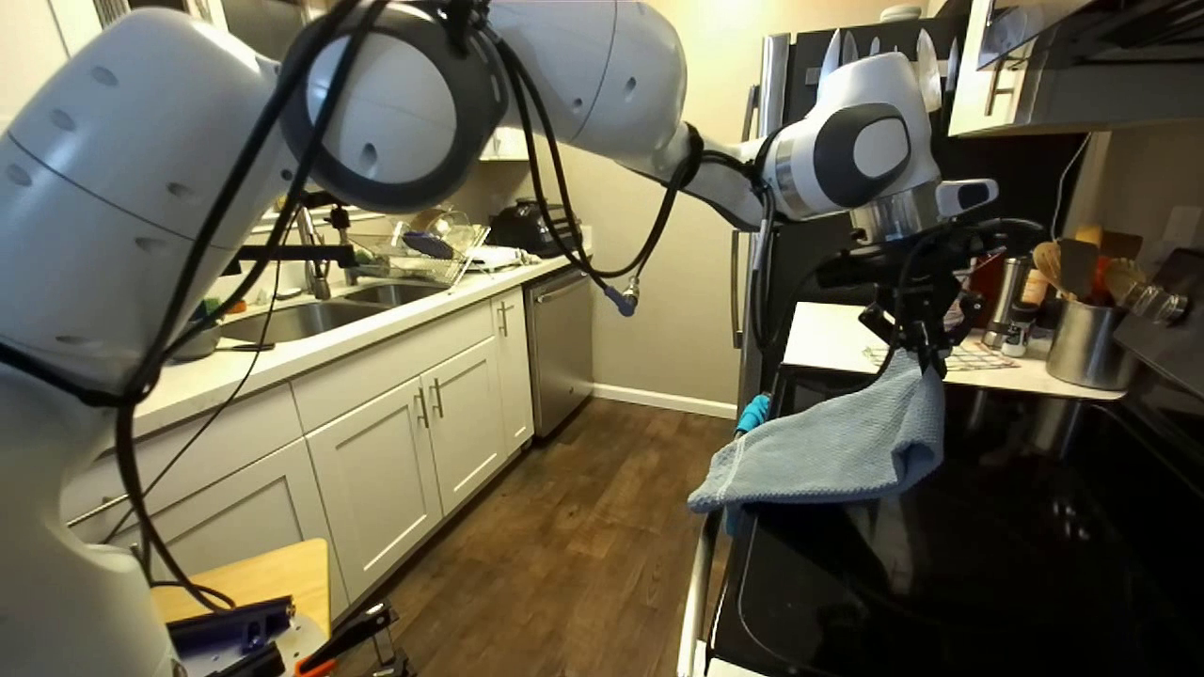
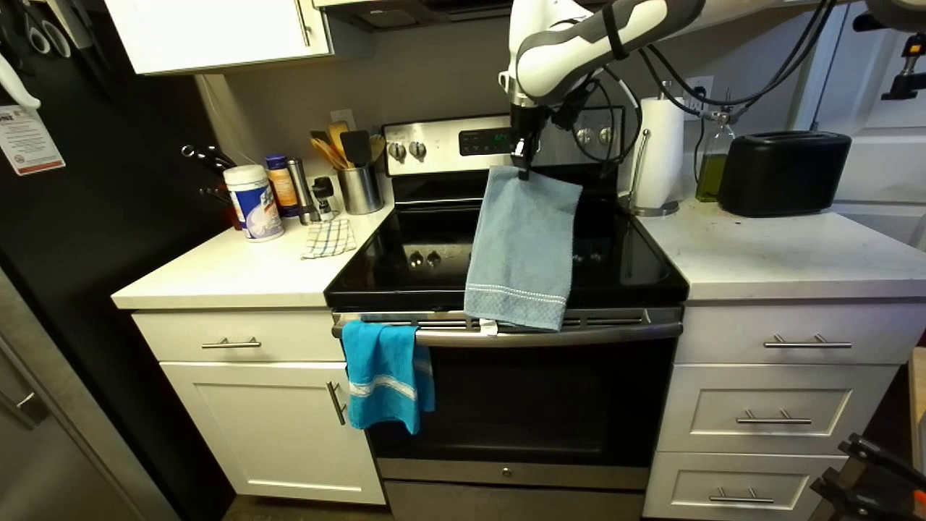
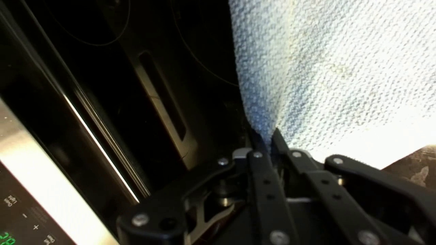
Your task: Put the right towel on the stove
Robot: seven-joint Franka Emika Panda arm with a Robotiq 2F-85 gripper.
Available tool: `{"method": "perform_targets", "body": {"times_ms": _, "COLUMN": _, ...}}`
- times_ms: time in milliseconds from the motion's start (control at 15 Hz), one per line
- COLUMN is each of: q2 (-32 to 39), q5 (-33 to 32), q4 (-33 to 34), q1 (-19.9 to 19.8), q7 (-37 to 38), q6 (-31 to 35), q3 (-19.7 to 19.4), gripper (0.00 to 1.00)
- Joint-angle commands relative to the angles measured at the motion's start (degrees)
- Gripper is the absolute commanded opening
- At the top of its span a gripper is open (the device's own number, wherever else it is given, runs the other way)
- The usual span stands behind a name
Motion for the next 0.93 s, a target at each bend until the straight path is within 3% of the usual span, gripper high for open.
{"method": "perform_targets", "body": {"times_ms": 0, "q2": 5.2, "q5": 0.93, "q4": 9.82, "q1": 0.08, "q7": -2.34, "q6": -4.25, "q3": -0.27, "gripper": 0.02}}
{"method": "perform_targets", "body": {"times_ms": 333, "q2": 8.76, "q5": 0.69, "q4": 16.47, "q1": 0.3, "q7": -1.81, "q6": -6.65, "q3": -0.8, "gripper": 0.02}}
{"method": "perform_targets", "body": {"times_ms": 733, "q2": 10.53, "q5": 0.05, "q4": 18.14, "q1": -0.46, "q7": -1.52, "q6": -6.81, "q3": -0.29, "gripper": 0.02}}
{"method": "perform_targets", "body": {"times_ms": 867, "q2": 11.06, "q5": 0.33, "q4": 18.34, "q1": -0.61, "q7": -0.98, "q6": -7.08, "q3": -0.28, "gripper": 0.34}}
